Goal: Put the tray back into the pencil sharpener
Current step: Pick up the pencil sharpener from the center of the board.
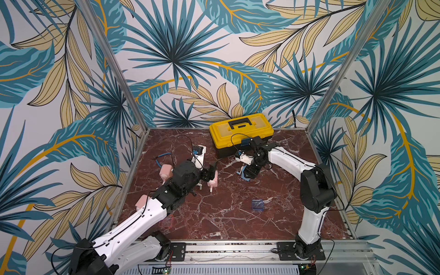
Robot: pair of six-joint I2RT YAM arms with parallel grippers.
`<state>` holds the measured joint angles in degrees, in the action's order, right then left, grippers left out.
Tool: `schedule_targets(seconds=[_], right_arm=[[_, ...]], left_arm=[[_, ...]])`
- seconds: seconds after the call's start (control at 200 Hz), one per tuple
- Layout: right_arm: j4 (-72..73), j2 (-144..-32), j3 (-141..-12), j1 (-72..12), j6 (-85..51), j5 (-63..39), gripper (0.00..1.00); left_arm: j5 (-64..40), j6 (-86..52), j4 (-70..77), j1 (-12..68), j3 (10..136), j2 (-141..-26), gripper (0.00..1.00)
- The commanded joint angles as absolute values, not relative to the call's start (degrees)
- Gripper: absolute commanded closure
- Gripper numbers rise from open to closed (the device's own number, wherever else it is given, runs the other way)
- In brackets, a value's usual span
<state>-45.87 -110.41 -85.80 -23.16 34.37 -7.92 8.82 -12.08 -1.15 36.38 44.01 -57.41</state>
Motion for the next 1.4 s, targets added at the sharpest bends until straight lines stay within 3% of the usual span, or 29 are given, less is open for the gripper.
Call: schedule_targets(seconds=[0.0,0.651,1.097,1.397], right_arm=[[-47.20,-112.19,-87.05,-23.02,34.89,-9.40,0.24],[-51.98,-111.86,-89.56,-23.02,35.69,-10.38,0.51],[-53.47,-93.49,-75.40,-32.42,48.76,-14.24,0.55],[-47.91,-91.56,-67.15,-43.51,49.74,-13.75,0.56]], left_arm=[[9.67,-12.57,-1.49,36.12,43.24,-56.69,0.21],[10.20,-12.68,-1.76,36.12,43.31,-56.91,0.21],[15.13,-13.93,-2.14,36.12,41.00,-53.22,0.22],[16.79,-16.28,-2.80,36.12,38.97,-51.83,0.22]])
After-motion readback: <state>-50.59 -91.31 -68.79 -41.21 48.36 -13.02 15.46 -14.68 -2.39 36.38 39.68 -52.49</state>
